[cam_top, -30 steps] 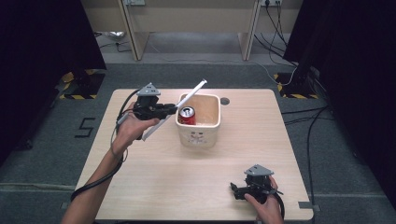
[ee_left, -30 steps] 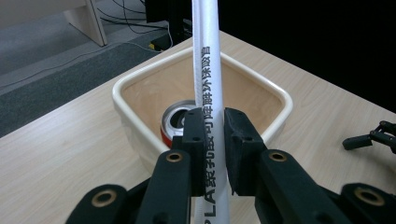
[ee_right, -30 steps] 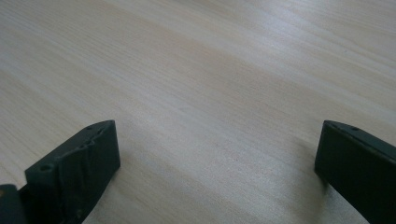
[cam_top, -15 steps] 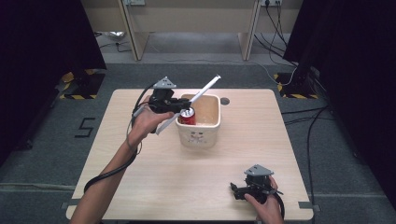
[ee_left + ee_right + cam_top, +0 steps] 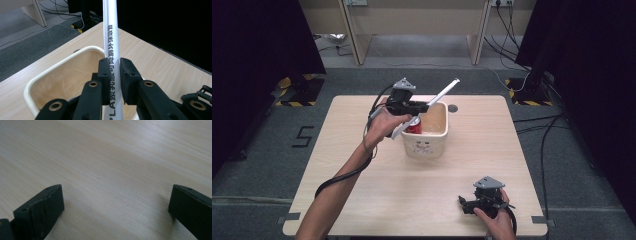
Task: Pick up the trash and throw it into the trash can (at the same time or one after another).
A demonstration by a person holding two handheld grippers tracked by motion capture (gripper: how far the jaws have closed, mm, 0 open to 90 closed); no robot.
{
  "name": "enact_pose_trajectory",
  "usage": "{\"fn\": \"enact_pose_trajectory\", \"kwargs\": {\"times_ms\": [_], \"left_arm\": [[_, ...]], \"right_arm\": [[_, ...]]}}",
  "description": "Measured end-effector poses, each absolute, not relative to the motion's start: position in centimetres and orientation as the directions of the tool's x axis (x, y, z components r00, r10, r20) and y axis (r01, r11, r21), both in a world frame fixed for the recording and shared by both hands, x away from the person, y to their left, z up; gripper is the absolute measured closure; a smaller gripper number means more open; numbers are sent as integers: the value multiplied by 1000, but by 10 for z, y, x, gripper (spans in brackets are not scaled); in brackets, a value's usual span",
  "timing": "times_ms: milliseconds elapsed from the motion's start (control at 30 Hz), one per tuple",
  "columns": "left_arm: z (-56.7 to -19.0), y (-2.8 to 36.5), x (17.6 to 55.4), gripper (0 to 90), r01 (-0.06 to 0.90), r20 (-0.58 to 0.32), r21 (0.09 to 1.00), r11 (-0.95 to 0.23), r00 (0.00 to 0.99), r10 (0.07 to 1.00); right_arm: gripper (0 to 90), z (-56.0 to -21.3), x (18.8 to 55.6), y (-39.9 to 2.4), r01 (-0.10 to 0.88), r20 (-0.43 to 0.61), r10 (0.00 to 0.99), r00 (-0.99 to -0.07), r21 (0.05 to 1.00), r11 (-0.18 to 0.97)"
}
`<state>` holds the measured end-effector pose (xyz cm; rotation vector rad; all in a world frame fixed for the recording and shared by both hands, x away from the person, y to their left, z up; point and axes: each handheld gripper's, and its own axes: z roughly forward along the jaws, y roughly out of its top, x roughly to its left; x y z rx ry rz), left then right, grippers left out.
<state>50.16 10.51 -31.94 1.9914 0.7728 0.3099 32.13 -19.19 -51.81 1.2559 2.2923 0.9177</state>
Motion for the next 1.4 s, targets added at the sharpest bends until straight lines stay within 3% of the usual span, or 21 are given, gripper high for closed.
{"fn": "enact_pose_trajectory", "kwargs": {"times_ms": [1233, 1400], "left_arm": [[-337, 61, 542, 784, 430, -104, 826, -365, 752, 651], [-337, 60, 542, 784, 428, -106, 828, -362, 753, 650]], "right_arm": [[4, -518, 321, -192, 600, -12, 841, -540, 696, 395], [43, -518, 321, -193, 599, -4, 845, -535, 703, 383]]}}
